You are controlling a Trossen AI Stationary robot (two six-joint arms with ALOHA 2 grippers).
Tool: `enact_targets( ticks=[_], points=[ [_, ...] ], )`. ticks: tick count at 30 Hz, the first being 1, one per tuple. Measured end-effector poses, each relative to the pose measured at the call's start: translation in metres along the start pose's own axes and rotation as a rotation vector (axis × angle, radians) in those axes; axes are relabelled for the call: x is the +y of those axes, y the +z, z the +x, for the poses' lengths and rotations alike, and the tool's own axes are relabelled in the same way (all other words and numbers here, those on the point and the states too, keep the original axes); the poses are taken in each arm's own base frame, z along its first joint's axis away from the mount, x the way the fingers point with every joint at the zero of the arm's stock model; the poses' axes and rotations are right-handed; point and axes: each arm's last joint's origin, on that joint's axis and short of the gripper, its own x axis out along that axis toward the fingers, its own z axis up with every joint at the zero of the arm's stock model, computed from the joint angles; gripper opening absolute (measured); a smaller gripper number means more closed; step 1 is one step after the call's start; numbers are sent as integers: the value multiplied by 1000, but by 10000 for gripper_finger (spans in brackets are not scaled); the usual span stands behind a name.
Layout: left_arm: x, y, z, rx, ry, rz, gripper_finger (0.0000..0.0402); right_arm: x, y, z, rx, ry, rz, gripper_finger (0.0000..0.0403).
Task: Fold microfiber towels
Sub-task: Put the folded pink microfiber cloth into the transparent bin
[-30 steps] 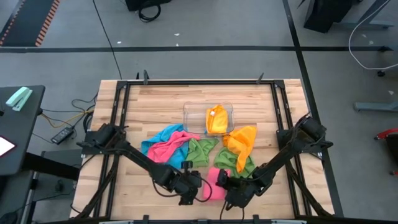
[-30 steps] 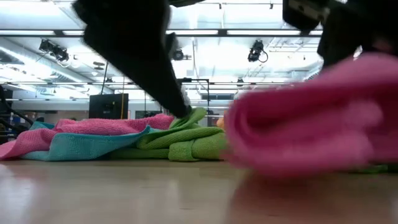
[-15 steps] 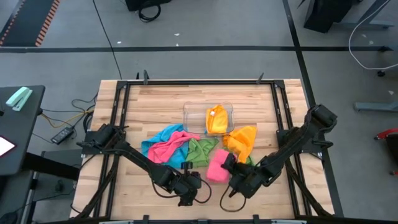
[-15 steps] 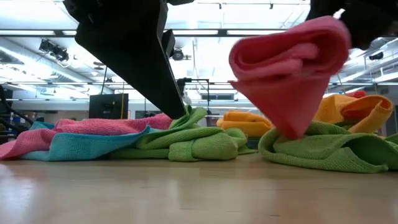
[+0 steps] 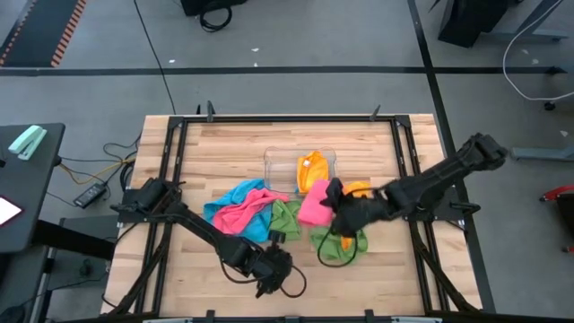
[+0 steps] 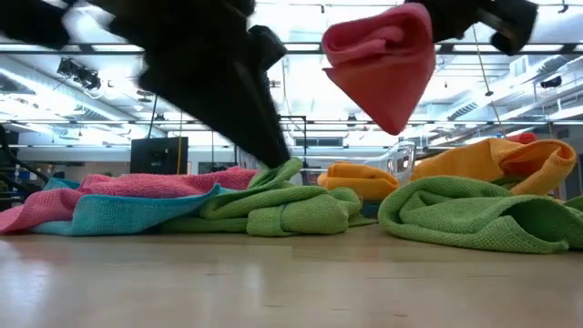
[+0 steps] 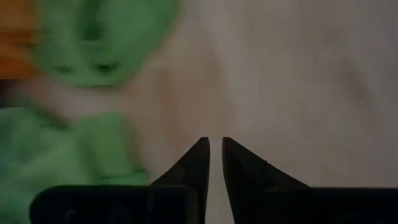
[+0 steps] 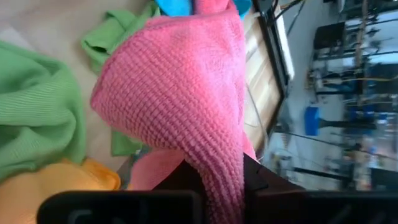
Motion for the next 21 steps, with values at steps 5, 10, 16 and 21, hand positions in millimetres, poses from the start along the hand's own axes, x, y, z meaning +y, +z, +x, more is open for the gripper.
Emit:
enact_targets(
  ticks=[5, 10, 16, 21],
  points=[
    [14, 2, 3, -22, 235, 4, 74, -17, -18, 5, -44, 81, 214, 39],
    [25, 3, 6, -11, 302, 46, 102, -25, -29, 10, -62, 157, 392, 39],
    [42, 6, -7, 1, 359, 54, 104, -39, -46, 20, -31, 152, 607, 39],
    [47, 9, -13, 9, 361, 130, 83, -55, -58, 21, -65, 91, 788, 39]
  ],
)
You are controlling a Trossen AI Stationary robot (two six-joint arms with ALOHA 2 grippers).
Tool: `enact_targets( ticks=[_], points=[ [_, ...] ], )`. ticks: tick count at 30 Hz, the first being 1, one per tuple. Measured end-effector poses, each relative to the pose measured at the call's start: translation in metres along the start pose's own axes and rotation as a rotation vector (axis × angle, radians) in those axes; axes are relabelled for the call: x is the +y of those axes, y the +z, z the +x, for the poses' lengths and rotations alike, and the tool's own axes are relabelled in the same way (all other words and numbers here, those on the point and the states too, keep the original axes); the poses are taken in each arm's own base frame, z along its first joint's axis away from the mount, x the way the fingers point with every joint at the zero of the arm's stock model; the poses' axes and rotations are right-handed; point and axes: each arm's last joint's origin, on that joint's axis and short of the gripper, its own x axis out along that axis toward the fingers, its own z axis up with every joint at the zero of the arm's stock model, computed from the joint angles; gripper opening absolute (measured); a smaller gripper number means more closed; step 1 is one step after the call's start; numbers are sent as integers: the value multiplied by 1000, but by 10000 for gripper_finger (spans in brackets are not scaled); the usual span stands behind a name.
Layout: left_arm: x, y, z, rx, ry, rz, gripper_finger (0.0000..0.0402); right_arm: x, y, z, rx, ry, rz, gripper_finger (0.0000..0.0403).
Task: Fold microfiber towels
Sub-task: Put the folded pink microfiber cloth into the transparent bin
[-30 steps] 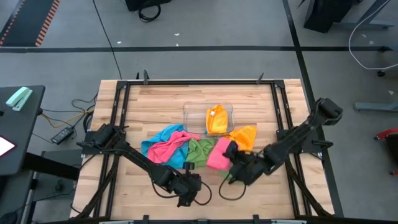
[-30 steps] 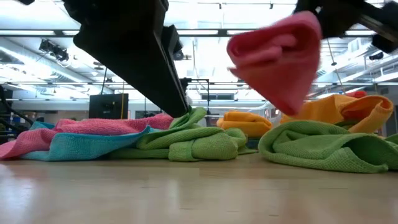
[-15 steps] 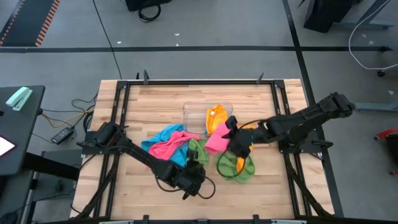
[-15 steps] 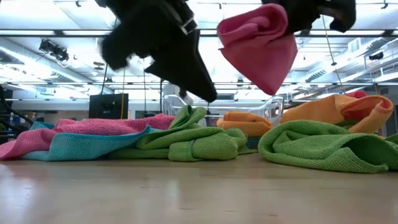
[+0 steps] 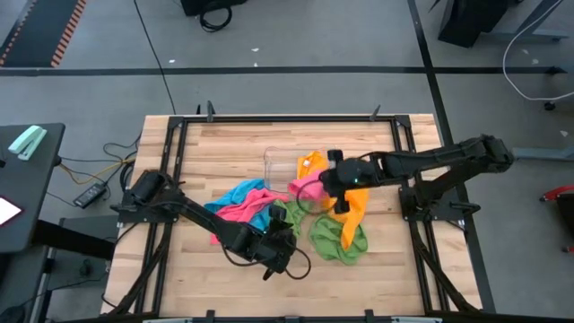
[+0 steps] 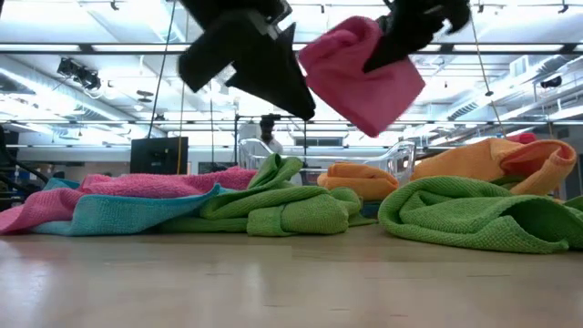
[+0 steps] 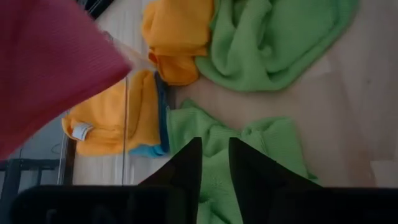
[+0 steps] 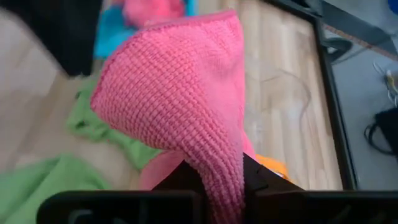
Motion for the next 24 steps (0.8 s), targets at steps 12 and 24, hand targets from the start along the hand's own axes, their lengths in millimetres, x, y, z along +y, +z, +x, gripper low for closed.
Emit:
enact_targets(
  ticks=[12, 24],
  points=[
    [-1, -33, 23, 102, 12, 59, 37, -49, 3, 14, -201, -53, 499, 39],
    [-5, -28, 23, 46, -22, 11, 36, -56, -46, 43, -335, -94, 1054, 39]
  ],
)
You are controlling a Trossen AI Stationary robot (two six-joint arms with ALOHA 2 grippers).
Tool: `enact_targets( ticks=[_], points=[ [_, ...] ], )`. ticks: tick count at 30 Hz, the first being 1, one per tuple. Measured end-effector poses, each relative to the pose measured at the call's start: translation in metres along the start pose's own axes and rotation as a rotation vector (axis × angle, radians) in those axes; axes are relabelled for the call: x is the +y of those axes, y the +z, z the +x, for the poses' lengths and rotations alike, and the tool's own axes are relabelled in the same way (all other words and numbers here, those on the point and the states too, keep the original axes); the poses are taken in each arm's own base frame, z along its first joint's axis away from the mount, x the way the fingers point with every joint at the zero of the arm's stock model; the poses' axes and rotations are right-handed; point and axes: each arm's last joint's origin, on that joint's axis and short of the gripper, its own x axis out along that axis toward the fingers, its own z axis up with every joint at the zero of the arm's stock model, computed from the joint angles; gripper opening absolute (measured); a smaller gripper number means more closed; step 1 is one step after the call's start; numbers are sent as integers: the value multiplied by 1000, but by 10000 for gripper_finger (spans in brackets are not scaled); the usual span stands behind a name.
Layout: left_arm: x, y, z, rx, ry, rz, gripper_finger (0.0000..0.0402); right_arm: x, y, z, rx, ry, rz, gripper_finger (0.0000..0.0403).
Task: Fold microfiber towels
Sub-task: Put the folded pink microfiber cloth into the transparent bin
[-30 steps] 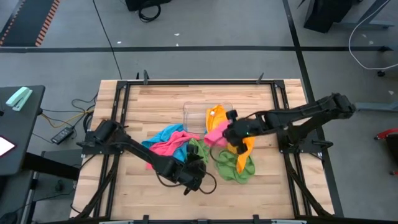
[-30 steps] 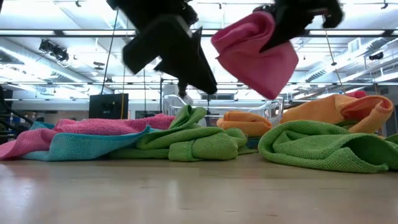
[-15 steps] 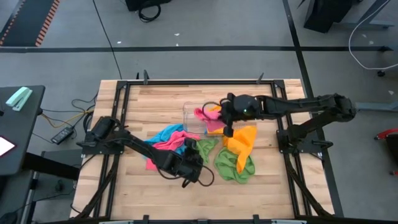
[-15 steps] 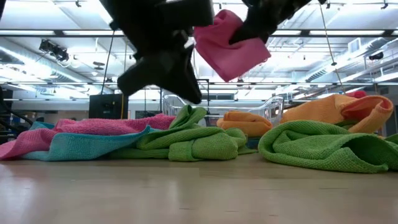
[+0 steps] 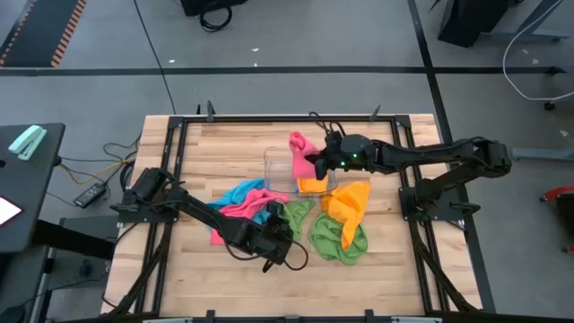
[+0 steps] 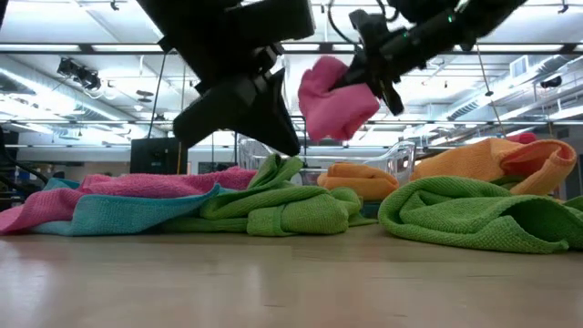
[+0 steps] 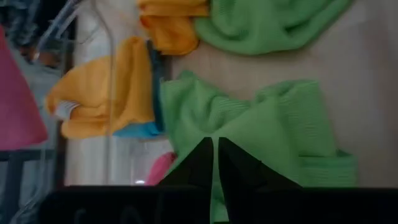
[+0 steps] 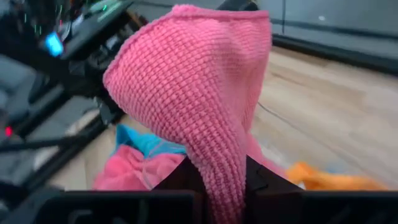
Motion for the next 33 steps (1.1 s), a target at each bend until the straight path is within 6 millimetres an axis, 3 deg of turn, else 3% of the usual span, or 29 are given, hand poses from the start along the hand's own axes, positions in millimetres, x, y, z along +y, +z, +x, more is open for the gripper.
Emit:
enact_targets(
  ticks=[7, 15, 21, 33],
  points=[
    [-7, -2, -1, 6, -200, 54, 25, -11, -17, 0, -17, -65, 204, 39],
    [-8, -5, -2, 24, -210, 102, 23, -16, -25, 1, 31, -125, 333, 39],
    [-8, -5, -2, 19, -211, 176, 25, -6, -28, 0, -9, -118, 381, 39],
    [-8, -6, -2, 17, -212, 258, 18, 6, -58, 36, -34, -46, 541, 39]
  ],
)
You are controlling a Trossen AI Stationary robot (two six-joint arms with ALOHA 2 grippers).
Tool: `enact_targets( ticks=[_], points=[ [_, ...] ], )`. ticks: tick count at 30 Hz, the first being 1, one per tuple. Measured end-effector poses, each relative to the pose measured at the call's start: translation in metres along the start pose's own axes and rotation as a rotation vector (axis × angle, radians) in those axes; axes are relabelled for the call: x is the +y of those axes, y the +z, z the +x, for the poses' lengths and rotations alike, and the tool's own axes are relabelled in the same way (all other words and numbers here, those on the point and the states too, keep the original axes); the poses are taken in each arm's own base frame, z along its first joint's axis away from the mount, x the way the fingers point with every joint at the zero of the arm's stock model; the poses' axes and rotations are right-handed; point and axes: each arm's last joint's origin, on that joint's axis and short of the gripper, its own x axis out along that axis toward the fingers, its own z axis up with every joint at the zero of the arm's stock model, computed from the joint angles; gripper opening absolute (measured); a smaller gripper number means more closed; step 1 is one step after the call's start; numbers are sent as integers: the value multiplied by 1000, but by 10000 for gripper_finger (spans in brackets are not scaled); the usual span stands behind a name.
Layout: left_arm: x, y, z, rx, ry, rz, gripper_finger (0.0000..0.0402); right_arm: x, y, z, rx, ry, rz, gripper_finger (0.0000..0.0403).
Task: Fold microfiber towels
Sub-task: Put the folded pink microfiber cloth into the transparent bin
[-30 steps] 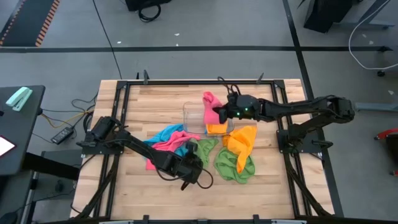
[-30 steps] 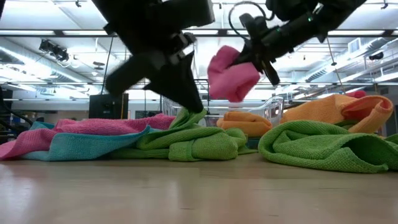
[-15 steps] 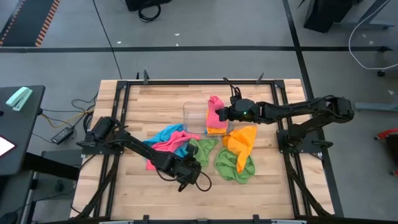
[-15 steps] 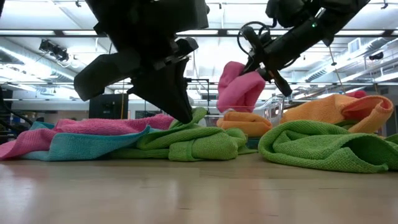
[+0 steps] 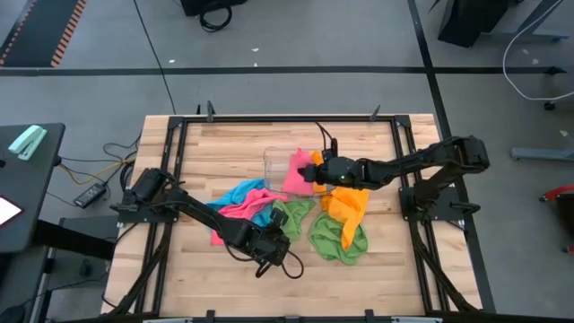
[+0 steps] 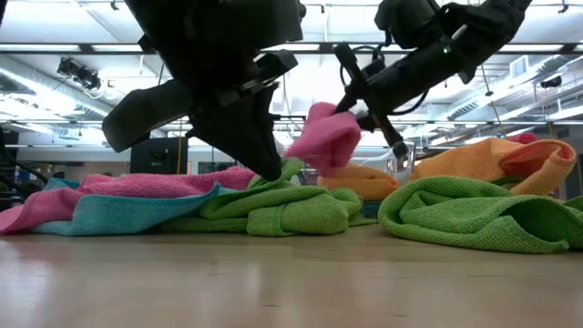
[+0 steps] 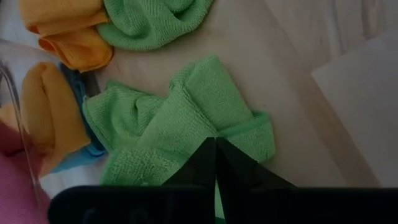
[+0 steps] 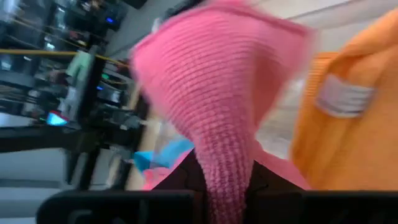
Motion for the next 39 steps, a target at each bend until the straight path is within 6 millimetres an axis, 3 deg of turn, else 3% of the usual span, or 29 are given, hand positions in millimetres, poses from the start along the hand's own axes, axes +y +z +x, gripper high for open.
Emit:
enact_targets(
  ticks=[18, 27, 32, 39],
  points=[
    [0, -2, 0, 16, -4, 12, 14, -6, 5, -5, 5, -89, -34, 41],
    [-1, -4, 0, 41, -11, 19, 26, -8, 9, -4, -4, -96, -27, 73],
    [-1, -7, 0, 67, -17, 31, 16, -1, 11, -3, 4, -120, -30, 76],
    [2, -10, 2, 88, -18, 25, 20, 17, 19, -7, 46, -309, -99, 76]
  ],
)
